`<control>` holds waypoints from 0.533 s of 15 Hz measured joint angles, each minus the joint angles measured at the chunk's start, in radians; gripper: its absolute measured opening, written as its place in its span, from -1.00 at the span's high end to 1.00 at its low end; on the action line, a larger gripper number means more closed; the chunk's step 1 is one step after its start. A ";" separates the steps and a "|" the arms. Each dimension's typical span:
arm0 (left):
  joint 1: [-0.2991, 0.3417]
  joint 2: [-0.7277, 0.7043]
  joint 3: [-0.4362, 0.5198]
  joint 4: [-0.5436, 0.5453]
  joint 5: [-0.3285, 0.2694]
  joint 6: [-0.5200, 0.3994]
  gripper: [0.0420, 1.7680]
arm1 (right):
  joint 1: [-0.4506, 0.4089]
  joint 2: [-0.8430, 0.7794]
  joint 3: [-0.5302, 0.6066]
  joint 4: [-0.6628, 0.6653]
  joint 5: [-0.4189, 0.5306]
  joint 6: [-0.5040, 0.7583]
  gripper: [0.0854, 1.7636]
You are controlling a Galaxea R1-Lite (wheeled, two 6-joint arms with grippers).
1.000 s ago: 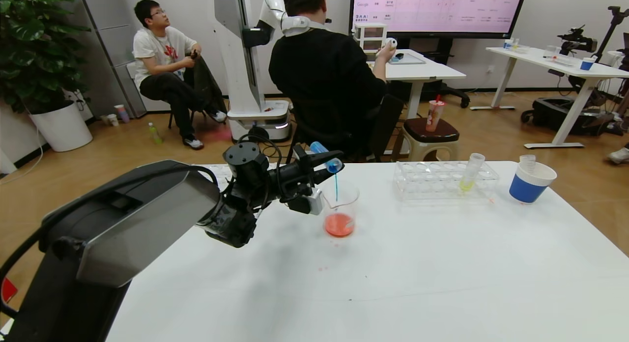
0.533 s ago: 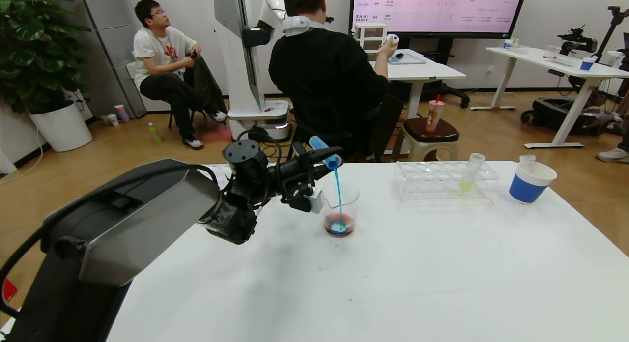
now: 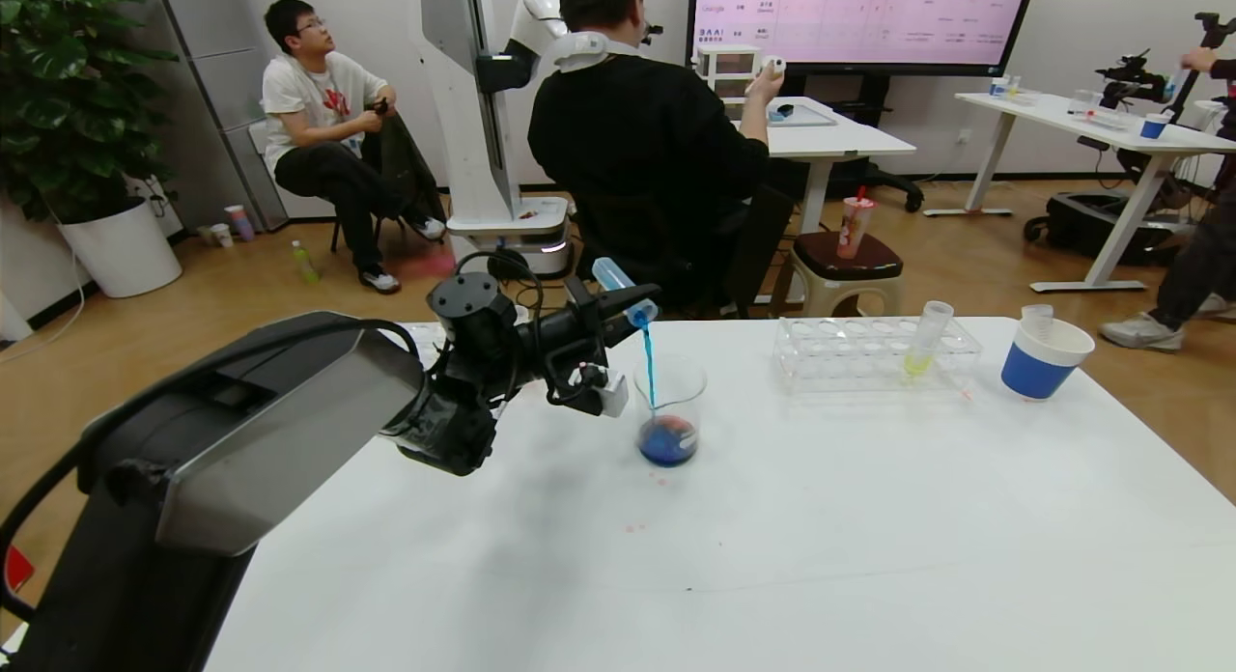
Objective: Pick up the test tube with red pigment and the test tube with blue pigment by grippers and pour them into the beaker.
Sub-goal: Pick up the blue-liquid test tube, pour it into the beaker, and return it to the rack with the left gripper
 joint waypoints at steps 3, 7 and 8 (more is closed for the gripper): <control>-0.004 0.000 -0.005 -0.001 0.000 0.035 0.47 | 0.000 0.000 0.000 0.000 0.000 0.000 -0.97; -0.005 0.001 -0.007 0.000 0.000 0.098 0.47 | 0.000 0.000 0.000 0.000 0.000 0.000 -0.97; -0.005 0.002 -0.006 0.000 0.000 0.110 0.47 | 0.000 0.000 0.000 0.000 0.000 0.000 -0.97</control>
